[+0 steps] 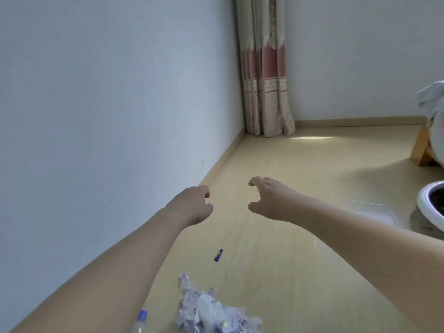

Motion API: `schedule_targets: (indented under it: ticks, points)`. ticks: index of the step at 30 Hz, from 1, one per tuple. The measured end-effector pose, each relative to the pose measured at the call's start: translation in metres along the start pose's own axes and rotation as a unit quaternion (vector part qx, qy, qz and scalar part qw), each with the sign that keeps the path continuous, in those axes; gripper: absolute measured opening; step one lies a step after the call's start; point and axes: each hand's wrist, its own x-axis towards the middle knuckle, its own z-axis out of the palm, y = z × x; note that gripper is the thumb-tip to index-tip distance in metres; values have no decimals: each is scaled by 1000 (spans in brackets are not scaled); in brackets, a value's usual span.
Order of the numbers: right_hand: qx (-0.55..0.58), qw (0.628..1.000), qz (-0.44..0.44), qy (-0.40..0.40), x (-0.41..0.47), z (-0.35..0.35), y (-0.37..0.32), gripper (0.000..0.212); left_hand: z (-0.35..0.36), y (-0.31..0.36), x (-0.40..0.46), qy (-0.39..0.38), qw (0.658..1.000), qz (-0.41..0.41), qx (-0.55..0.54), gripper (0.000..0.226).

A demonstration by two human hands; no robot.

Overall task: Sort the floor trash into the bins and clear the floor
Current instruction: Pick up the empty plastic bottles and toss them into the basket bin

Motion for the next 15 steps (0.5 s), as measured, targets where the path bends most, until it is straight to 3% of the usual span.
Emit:
schedule_targets:
  ticks: [8, 11, 15]
  points:
    - [-3, 996, -30, -83, 69, 132, -151, 59, 14, -216, -28, -51, 991, -107, -58, 43]
    - [-5, 990, -37, -133, 86, 195, -193, 59, 49, -282, -43, -92, 979, -156, -90, 43]
    - [-20, 981, -26, -189, 90, 268, -208, 58, 125, -329, -67, -169, 966, -187, -54, 45]
